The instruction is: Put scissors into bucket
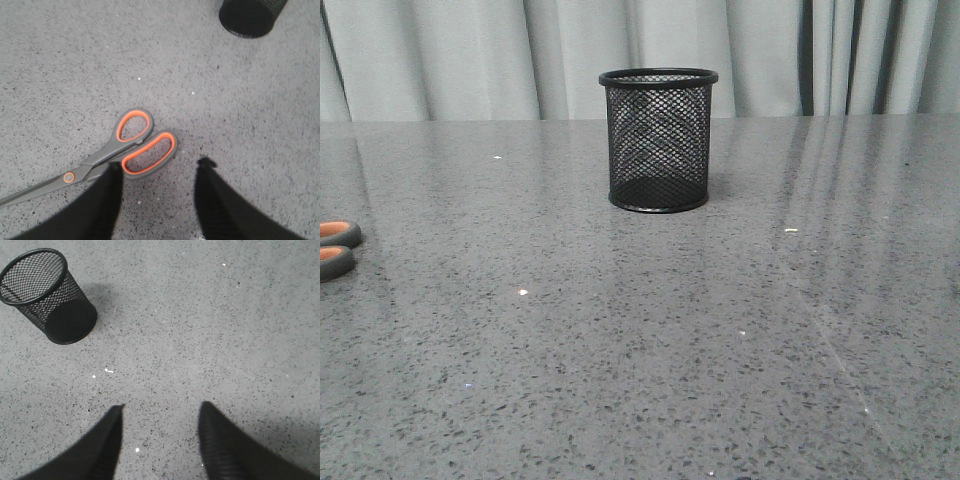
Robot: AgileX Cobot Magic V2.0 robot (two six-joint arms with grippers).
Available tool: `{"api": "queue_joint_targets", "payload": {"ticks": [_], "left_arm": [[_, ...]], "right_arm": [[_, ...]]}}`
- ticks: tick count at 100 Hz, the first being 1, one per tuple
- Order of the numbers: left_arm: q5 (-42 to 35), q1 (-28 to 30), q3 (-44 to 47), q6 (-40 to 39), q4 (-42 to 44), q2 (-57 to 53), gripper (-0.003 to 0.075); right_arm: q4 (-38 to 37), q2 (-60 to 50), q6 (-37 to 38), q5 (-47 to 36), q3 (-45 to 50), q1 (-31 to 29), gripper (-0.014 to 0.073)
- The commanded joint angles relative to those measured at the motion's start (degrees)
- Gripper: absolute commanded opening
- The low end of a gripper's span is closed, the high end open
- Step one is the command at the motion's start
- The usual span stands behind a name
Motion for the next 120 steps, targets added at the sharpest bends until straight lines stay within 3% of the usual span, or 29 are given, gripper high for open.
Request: {"api": "queue_joint_targets", "payload": {"ticks": [1, 41, 61, 88, 120], "left_arm": [[-1.02, -0.27, -1.94, 2.49, -1.61, 0.73, 0.0434], [9.3, -0.27, -10.62, 13.7, 8.06, 15.49, 0.0399], [14.01, -0.27, -15.6, 34.6, 10.03, 25.69, 0.0399], [14.01, -0.27, -15.88, 47.4, 11.21, 31.13, 0.0399], [14.01, -0.37, -15.88, 51.01, 13.19, 35.9, 0.0399]], "right_arm": [[0.69, 0.12, -1.25, -3.14, -2.04, 0.02, 0.0415], [0.69, 0.12, -1.34, -3.6, -2.04, 0.8, 0.0414], [0.69, 0.12, -1.87, -3.6, -2.04, 2.77, 0.0414], [0.69, 0.12, -1.91, -3.6, -2.04, 4.79, 0.0414], [0.58, 0.12, -2.4, -3.6, -2.04, 6.77, 0.0414]]}}
